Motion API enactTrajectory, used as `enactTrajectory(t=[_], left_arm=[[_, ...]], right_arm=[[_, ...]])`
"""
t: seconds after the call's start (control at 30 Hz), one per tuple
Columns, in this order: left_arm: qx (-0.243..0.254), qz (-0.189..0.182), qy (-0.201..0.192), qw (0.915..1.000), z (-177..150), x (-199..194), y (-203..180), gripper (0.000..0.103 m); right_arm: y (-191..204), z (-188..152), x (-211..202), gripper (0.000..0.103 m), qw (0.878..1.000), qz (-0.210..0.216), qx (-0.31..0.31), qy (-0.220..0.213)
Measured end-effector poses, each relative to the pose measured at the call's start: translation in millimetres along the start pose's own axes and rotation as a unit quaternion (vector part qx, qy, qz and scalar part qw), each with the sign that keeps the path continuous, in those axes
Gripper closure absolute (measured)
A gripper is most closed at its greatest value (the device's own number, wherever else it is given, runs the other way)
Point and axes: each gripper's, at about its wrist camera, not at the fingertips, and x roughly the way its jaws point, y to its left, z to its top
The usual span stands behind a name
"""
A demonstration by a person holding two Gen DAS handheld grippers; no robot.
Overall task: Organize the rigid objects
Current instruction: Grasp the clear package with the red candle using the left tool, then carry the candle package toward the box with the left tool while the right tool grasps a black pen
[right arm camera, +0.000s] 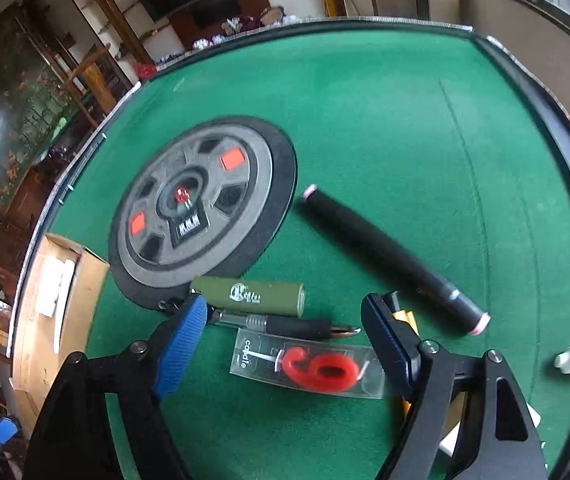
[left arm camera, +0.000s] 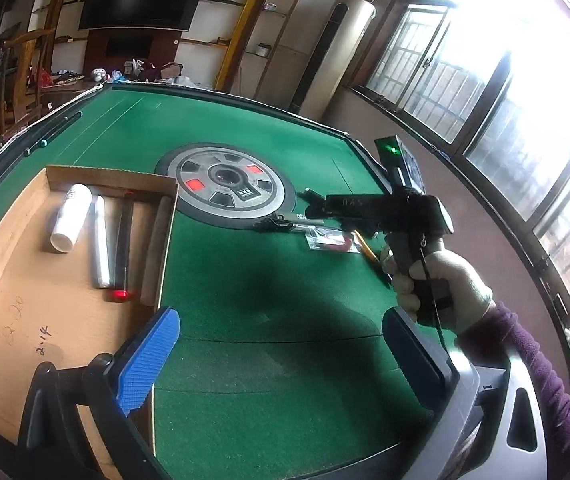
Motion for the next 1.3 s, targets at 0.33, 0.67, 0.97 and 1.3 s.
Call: enactTrajectory(t=[0.33, 0.67, 0.97, 1.3], left_arm=[[0.004, -0.004, 0.012, 0.9999, -3.0, 7.0, -2.6, 0.001], [0.056, 0.022, 0.045, 0.9972, -6.9, 28.9, -30.9, 0.001], [0.131, 0.056, 0.086, 0.9861, 11.4, 114.1, -75.5, 0.001], [0.206, 0.101, 0.11, 0.9671, 18.9, 194.3, -82.3, 0.074]], right_arm=[[30.9, -58.2, -6.8, 0.023, 0.991, 0.123, -0.038, 0.045], [-19.5, -63.9, -63.1, 0.023, 0.986, 0.069, 0.026, -0.147], [-112.1, -73.9, -99.1, 0.022, 0.956, 0.06, 0.173, -0.227], [-127.2, -69.8, -89.1, 0.022, 0.952, 0.067, 0.206, -0.216]])
